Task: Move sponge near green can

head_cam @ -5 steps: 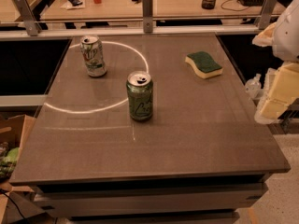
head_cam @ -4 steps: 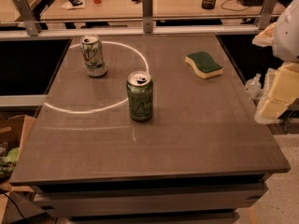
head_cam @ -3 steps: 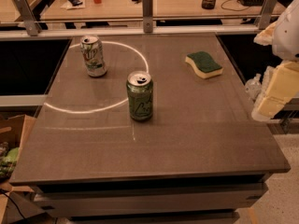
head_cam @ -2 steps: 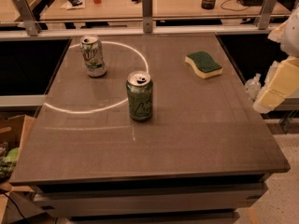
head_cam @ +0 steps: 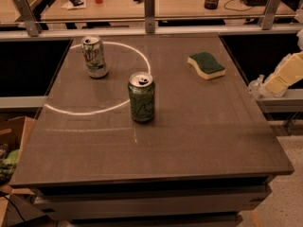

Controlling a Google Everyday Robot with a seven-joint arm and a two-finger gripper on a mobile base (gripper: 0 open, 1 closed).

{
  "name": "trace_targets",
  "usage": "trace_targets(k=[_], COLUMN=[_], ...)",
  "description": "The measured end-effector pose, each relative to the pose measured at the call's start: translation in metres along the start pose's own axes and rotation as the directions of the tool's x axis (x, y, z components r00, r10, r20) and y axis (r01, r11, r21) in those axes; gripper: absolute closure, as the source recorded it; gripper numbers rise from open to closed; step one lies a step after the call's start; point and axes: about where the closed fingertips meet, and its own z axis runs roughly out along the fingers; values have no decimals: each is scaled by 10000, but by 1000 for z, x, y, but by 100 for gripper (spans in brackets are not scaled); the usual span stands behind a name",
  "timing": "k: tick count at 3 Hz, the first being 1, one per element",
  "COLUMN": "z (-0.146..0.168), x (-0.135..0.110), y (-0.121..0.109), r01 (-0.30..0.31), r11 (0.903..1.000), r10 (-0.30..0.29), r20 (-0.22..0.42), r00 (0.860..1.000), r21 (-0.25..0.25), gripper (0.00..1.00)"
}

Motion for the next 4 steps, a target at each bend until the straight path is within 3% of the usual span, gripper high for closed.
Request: trace_targets(k=[1,2,3,4], z=[22,45,68,68], x=[1,-10,-25,-25], y=[-24,-40,-48,-48], r01=[-997,-1572,-1752,-1751], r11=[9946,9873,9843,9843], r10=[969,1490,1632,1631], r20=[898,2059,2635,2635], r00=[9912,9672,9508,9508], r21=[275,240,227,226], gripper=[0,0,0,0])
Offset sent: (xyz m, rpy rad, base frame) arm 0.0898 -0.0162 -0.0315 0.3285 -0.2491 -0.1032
